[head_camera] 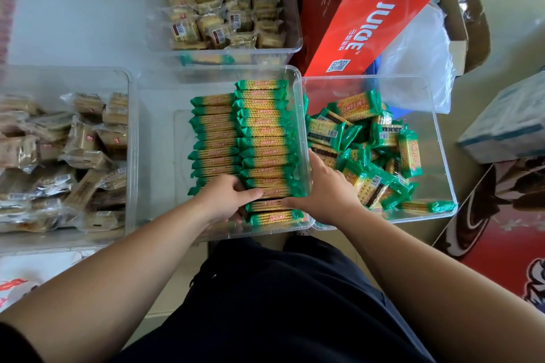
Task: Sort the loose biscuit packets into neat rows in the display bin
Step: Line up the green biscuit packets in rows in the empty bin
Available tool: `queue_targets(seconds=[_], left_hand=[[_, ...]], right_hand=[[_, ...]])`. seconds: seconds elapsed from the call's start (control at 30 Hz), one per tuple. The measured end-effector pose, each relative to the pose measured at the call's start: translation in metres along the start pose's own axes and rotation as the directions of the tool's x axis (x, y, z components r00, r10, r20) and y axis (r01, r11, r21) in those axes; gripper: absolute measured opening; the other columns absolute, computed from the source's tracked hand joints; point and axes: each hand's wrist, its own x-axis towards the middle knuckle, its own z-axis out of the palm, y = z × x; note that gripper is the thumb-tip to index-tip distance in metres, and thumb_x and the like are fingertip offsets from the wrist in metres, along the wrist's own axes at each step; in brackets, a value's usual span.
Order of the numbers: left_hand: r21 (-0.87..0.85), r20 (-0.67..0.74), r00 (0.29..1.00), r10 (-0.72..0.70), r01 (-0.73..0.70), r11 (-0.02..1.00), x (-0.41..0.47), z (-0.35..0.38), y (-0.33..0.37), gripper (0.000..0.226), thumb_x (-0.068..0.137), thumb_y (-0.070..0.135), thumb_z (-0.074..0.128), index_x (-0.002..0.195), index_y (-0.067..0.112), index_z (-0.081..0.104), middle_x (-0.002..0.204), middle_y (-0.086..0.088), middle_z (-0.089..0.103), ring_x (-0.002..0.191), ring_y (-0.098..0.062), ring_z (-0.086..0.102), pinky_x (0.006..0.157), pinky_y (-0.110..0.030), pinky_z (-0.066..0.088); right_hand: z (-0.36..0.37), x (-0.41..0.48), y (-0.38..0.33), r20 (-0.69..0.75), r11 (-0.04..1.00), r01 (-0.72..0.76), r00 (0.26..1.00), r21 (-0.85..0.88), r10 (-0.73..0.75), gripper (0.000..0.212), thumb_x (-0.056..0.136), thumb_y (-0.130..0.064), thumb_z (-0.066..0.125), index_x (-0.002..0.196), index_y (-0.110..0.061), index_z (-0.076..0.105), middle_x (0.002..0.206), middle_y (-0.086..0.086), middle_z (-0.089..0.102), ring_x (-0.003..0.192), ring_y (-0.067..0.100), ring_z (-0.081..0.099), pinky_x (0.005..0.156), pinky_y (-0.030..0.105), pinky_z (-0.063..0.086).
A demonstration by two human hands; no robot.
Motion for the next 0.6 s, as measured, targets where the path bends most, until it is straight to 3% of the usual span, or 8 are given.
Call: queue_targets(seconds=[0.1,0.2,0.3,0.37,0.47,0.6], left_hand=[[0.086,-0.042,0.999,0.012,-0.008,0.996,-0.001,0.002,0.003,0.038,0.086,0.053,0.076,0.091,0.015,0.071,0.084,-0.001,0.076,0.064,-0.021,0.074,0.062,-0.034,0.059],[0.126,-0.139,0.990,0.017,0.001,0.992,-0.003,-0.001,0.005,0.047,0.074,0.061,0.082,0.082,0.017,0.070,0.080,0.002,0.072,0.075,-0.019,0.069,0.063,-0.032,0.051],[-0.016,-0.201,0.980,-0.008,0.005,1.000,-0.002,-0.002,0.005,0.053,0.082,0.066,0.072,0.079,0.013,0.067,0.079,0.001,0.072,0.074,-0.021,0.070,0.065,-0.032,0.050],[-0.129,-0.216,0.975,-0.045,0.017,0.991,-0.001,0.000,0.004,0.047,0.087,0.060,0.071,0.088,0.013,0.069,0.085,0.000,0.075,0.072,-0.023,0.073,0.067,-0.033,0.056],[-0.257,-0.156,0.984,-0.082,0.039,0.966,0.003,-0.002,0.002,0.034,0.087,0.047,0.077,0.099,0.017,0.071,0.093,0.003,0.077,0.079,-0.022,0.075,0.074,-0.038,0.061],[-0.385,-0.040,0.989,-0.145,0.118,0.915,0.012,-0.006,-0.004,0.029,0.081,0.030,0.086,0.100,0.011,0.074,0.095,-0.003,0.080,0.090,-0.026,0.077,0.093,-0.049,0.059]], right_hand=[[0.001,0.002,0.001,-0.034,0.998,0.013,0.999,-0.065,-0.015,0.124,0.068,-0.068,0.079,0.158,-0.035,0.001,0.134,-0.001,0.061,0.120,0.030,0.056,0.089,0.043,0.055],[0.004,0.003,0.002,-0.070,0.996,0.027,0.997,-0.091,-0.034,0.120,0.070,-0.061,0.081,0.158,-0.033,0.004,0.131,0.001,0.062,0.116,0.029,0.058,0.090,0.043,0.054],[0.006,0.007,0.005,-0.056,0.998,0.033,0.998,-0.049,-0.036,0.121,0.068,-0.061,0.082,0.157,-0.034,0.006,0.132,0.002,0.061,0.117,0.030,0.059,0.090,0.044,0.055],[0.006,0.009,0.008,0.000,0.996,0.039,0.999,0.075,-0.039,0.120,0.066,-0.067,0.080,0.157,-0.033,0.010,0.134,0.000,0.060,0.117,0.027,0.059,0.090,0.045,0.056],[0.005,0.010,0.010,0.013,0.970,0.015,1.000,0.244,-0.019,0.091,0.078,-0.073,0.065,0.150,-0.028,0.034,0.127,-0.002,0.064,0.109,0.022,0.063,0.088,0.043,0.056],[0.007,0.012,0.009,-0.014,0.972,0.007,1.000,0.234,-0.004,0.061,0.090,-0.056,0.060,0.141,-0.025,0.045,0.120,0.000,0.065,0.104,0.024,0.062,0.086,0.043,0.055]])
